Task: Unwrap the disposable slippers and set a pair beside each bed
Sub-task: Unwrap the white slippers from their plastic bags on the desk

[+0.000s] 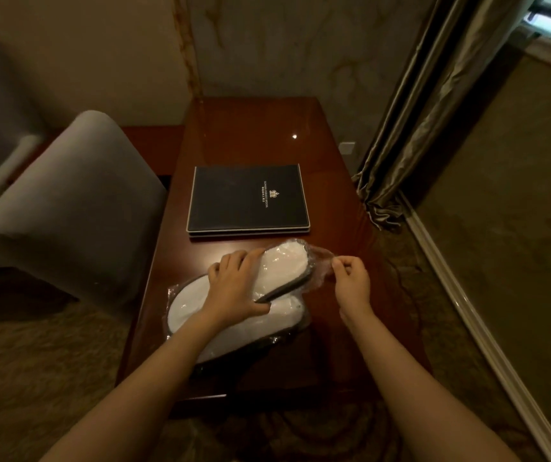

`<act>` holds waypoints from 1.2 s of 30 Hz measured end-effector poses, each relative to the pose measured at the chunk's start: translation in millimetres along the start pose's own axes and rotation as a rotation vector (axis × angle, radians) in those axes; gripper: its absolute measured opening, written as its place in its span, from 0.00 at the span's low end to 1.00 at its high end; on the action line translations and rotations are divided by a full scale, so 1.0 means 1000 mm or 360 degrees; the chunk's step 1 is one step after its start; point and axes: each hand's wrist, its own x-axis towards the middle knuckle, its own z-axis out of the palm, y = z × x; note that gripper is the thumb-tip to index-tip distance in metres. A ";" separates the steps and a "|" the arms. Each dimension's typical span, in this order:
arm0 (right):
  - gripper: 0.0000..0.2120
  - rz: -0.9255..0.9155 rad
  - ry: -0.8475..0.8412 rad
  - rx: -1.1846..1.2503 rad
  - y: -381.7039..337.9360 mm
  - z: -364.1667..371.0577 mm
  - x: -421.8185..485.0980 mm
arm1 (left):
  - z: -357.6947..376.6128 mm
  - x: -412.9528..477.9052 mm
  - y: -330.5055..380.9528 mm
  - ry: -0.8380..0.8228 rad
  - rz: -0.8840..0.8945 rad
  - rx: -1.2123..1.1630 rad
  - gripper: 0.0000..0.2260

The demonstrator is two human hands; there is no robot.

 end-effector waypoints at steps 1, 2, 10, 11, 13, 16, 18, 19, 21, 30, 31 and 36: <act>0.03 0.0109 -0.0040 0.0140 -0.006 -0.001 0.001 | -0.007 0.002 0.002 0.0031 0.0000 -0.0031 0.43; 0.03 0.0179 -0.0082 0.0213 -0.013 -0.002 0.001 | -0.013 0.003 0.004 0.0050 0.0003 -0.0044 0.44; 0.07 -0.1133 -0.0142 -0.0548 -0.088 -0.017 -0.026 | -0.045 0.011 0.009 0.0221 -0.0034 -0.0087 0.44; 0.09 -0.1231 -0.0222 -0.0686 -0.092 -0.016 -0.030 | -0.047 0.012 0.010 0.0237 -0.0041 -0.0110 0.44; 0.07 -0.1128 -0.0330 -0.0790 -0.097 -0.014 -0.037 | -0.052 0.014 0.011 0.0265 -0.0077 -0.0175 0.44; 0.02 -0.0991 -0.0343 -0.0681 -0.096 -0.018 -0.040 | -0.058 0.015 0.009 0.0281 -0.0131 -0.0192 0.44; 0.03 -0.0991 -0.0369 -0.0622 -0.091 -0.020 -0.041 | -0.061 0.012 0.006 0.0276 -0.0164 -0.0199 0.43; 0.04 -0.0971 -0.0393 -0.0615 -0.088 -0.021 -0.042 | -0.061 0.010 0.005 0.0267 -0.0179 -0.0208 0.43; 0.04 -0.0883 -0.0466 -0.0591 -0.081 -0.023 -0.042 | -0.060 0.004 0.005 0.0264 -0.0190 -0.0191 0.43; 0.05 -0.0658 -0.0833 -0.0521 -0.124 -0.013 -0.022 | -0.050 -0.012 0.021 0.0418 -0.0025 0.0013 0.44; 0.05 -0.0666 -0.0872 -0.0531 -0.129 -0.011 -0.021 | -0.051 -0.011 0.023 0.0442 -0.0012 0.0039 0.44; 0.04 -0.0688 -0.0816 -0.0611 -0.144 -0.001 -0.017 | -0.053 -0.007 0.027 0.0441 0.0048 0.0105 0.46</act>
